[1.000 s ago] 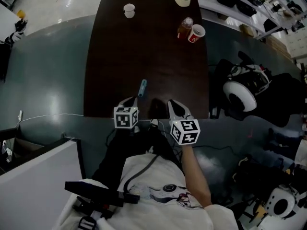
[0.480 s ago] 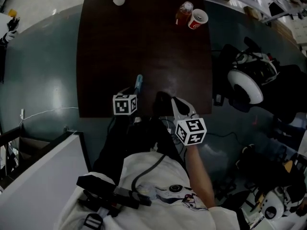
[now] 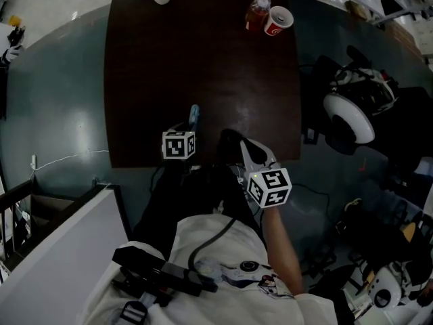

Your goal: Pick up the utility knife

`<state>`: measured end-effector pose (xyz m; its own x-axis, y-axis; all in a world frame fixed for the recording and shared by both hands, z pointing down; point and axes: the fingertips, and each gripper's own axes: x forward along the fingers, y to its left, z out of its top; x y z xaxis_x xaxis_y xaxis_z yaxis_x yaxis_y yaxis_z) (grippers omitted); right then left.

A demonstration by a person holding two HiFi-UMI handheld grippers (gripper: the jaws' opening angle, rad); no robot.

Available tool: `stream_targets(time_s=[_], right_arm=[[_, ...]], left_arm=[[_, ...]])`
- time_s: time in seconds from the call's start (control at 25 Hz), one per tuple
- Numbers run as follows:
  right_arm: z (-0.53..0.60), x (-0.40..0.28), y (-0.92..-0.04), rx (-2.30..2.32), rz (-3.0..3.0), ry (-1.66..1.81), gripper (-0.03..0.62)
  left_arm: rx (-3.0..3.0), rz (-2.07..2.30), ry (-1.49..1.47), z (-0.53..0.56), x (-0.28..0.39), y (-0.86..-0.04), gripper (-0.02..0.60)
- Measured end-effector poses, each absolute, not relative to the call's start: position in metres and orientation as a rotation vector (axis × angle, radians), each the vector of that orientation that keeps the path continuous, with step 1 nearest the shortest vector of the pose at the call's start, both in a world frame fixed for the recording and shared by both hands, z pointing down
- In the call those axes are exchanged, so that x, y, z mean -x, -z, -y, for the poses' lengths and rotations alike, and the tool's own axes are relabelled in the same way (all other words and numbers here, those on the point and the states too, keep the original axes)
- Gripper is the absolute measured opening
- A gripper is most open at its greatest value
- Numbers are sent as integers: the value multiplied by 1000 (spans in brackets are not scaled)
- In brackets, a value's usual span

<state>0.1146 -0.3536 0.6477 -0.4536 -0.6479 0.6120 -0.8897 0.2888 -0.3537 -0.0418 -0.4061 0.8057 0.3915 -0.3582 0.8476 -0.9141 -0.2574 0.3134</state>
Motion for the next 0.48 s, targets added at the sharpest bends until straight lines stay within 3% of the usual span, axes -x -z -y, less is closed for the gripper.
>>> stream_targets(time_s=[0.48], right_arm=[[347,-120,-649,-1396,2201,-969,2]], left_arm=[[-1831,1140,-902,401,35,-810,97]])
